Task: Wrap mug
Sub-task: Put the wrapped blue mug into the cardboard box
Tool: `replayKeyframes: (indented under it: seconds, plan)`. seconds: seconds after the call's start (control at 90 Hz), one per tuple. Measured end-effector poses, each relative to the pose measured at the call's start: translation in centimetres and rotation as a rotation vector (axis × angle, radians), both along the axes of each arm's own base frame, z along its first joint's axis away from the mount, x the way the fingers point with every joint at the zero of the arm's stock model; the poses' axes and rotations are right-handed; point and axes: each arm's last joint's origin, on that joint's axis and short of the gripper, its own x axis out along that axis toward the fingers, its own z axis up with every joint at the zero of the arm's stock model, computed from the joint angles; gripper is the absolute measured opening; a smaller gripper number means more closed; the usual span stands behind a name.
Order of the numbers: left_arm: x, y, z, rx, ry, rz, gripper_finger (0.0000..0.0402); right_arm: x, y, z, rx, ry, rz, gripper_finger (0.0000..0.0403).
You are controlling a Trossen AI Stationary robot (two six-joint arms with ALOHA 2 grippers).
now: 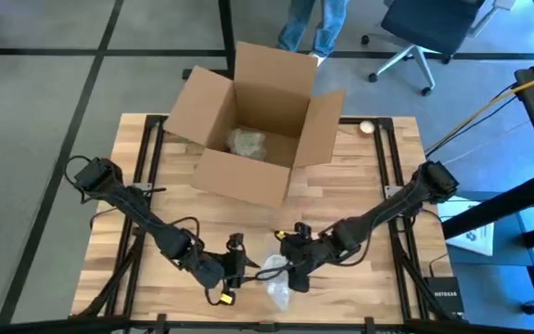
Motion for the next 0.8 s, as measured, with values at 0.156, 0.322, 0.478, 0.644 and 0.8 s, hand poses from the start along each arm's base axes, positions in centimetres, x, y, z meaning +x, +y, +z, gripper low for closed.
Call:
replayKeyframes:
  seconds: [0.156,0.322,0.478,0.644,0.8]
  plan:
    - [-0.2,-0.3,0.0,-0.013,0.003,-0.005,0.0115,0.8,-0.5,-2.3,-0.004,0.084,-0.052,0.0216]
    - [-0.6,-0.7,-0.2,-0.008,0.016,-0.015,0.0115,1.1,-0.6,-3.5,0.008,0.137,-0.042,0.018]
    - [-0.8,-0.9,-0.3,-0.011,0.027,-0.016,0.0115,1.0,-0.6,-3.8,-0.003,0.16,-0.016,0.0067]
    - [-1.3,-1.3,0.0,-0.052,0.025,-0.01,0.0115,0.7,0.0,-3.3,0.019,0.154,0.041,0.0024]
    - [-2.6,-2.0,1.4,-0.072,-0.007,-0.037,0.0115,0.4,2.1,-0.3,0.015,0.083,0.207,0.0013]
